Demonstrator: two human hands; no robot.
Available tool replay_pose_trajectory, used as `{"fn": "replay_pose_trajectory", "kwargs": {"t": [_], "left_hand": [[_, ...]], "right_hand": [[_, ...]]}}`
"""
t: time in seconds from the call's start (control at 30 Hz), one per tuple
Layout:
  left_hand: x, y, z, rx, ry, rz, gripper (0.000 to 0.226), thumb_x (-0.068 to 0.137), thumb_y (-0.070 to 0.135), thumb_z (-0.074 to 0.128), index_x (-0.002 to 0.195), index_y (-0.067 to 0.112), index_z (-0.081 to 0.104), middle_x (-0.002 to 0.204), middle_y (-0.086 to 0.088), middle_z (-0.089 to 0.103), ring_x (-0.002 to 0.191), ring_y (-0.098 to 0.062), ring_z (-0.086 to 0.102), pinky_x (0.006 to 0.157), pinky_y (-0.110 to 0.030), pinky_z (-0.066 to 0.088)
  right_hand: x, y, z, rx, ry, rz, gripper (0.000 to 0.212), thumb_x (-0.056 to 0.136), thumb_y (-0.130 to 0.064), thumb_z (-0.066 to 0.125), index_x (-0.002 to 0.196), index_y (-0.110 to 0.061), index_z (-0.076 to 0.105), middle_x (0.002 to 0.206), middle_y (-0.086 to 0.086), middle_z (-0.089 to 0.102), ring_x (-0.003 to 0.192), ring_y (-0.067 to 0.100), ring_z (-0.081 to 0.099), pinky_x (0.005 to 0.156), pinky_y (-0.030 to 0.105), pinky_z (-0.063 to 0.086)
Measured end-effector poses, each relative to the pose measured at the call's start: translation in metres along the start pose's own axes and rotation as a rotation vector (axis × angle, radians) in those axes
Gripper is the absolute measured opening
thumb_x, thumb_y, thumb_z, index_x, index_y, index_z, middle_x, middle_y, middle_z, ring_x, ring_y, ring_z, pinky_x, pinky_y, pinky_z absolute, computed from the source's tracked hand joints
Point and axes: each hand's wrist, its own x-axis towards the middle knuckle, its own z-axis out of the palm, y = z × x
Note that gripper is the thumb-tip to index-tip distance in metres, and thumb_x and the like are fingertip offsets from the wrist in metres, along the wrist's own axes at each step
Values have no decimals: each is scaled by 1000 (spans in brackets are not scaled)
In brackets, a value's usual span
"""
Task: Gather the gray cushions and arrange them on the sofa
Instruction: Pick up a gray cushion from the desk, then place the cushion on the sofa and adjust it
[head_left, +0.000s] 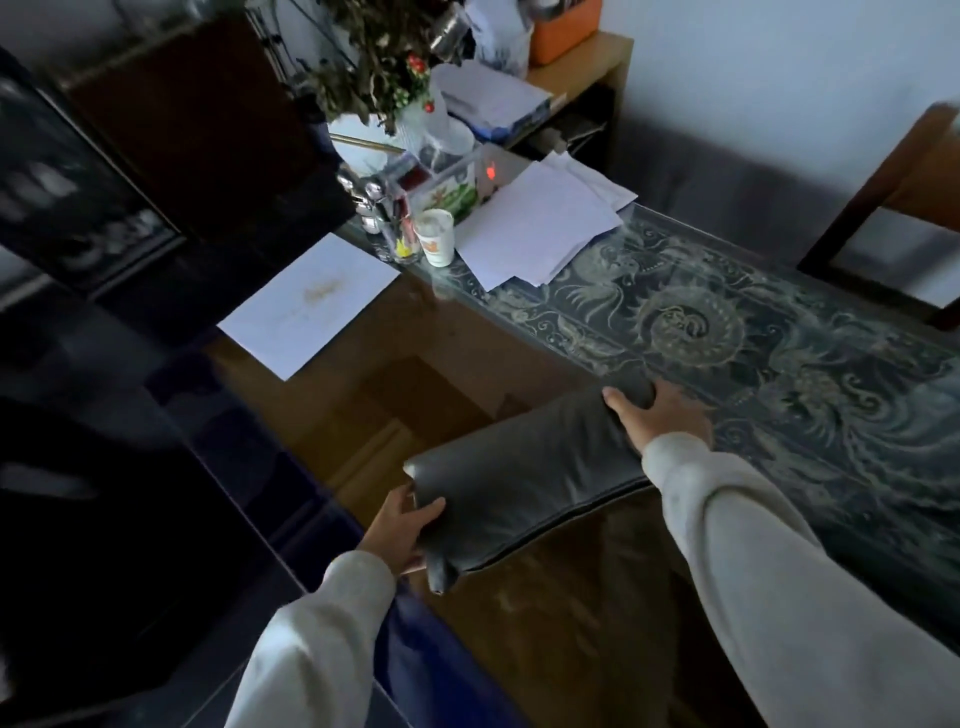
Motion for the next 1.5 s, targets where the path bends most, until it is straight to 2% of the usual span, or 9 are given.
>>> {"fn": "replay_pose_trajectory", "kwargs": {"t": [0.17, 0.27, 0.4, 0.57, 0.7, 0.93, 1.03, 1.33, 1.5], "left_hand": [[-56, -44, -134, -152, 250, 9, 62, 87, 34, 79, 140, 25, 47, 128, -11, 62, 109, -36, 64, 70, -45, 61], [-112, -74, -235, -78, 519, 57, 87, 81, 52, 80, 151, 20, 38, 130, -10, 60, 112, -33, 62, 96, -43, 52], [-172, -116, -354, -144, 707, 189, 94, 75, 56, 83, 149, 19, 38, 137, -11, 60, 121, -31, 61, 109, -43, 46], [-349, -307, -529, -400, 1059, 184, 107, 55, 65, 79, 144, 19, 43, 131, -3, 62, 115, -24, 62, 106, -37, 48], [-445, -427, -582, -568, 1233, 116, 80, 77, 69, 73, 138, 22, 50, 119, 4, 55, 100, -20, 54, 88, -28, 40], [-571, -632, -590, -953, 1599, 30, 59, 84, 56, 75, 126, 17, 59, 120, -3, 68, 108, -22, 65, 94, -30, 49], [-599, -690, -577, -1094, 1725, -13, 66, 87, 57, 71, 138, 18, 55, 119, 2, 62, 106, -17, 59, 87, -23, 42], [-628, -801, -624, -1291, 1902, -187, 65, 95, 55, 62, 143, 14, 53, 136, -3, 60, 126, -19, 54, 107, -32, 39], [-648, -825, -694, -1404, 1969, -166, 68, 94, 61, 59, 146, 18, 55, 146, 0, 57, 136, -16, 49, 110, -28, 35]], "right_hand": [[-111, -86, 76, 40, -255, -171, 91, 81, -83, 51, 152, -27, 43, 148, 7, 57, 134, 34, 54, 109, 49, 43], [-206, -129, 131, 126, -462, -265, 93, 77, -78, 63, 153, -28, 41, 147, 8, 54, 129, 37, 56, 104, 49, 48], [-314, -177, 190, 214, -537, -361, 92, 77, -72, 70, 151, -24, 45, 148, 8, 54, 132, 34, 53, 105, 41, 43], [-579, -235, 318, 113, -791, -661, 91, 76, -72, 71, 151, -26, 48, 151, 2, 54, 138, 29, 48, 106, 36, 37], [-734, -236, 379, 20, -917, -828, 94, 77, -71, 71, 155, -28, 42, 155, 1, 50, 141, 28, 47, 103, 33, 34], [-980, -182, 458, -167, -1176, -1177, 90, 80, -63, 76, 155, -21, 46, 155, 5, 51, 143, 30, 46, 116, 35, 32], [-1051, -156, 488, -207, -1276, -1274, 90, 77, -62, 79, 152, -22, 49, 152, 3, 56, 140, 27, 49, 118, 35, 35], [-1213, -132, 589, -349, -1439, -1467, 72, 80, -49, 83, 143, -22, 58, 134, -1, 66, 132, 22, 56, 99, 23, 35], [-1302, -170, 642, -416, -1487, -1440, 74, 83, -44, 82, 147, -19, 55, 142, 5, 61, 136, 23, 52, 116, 38, 38]]}}
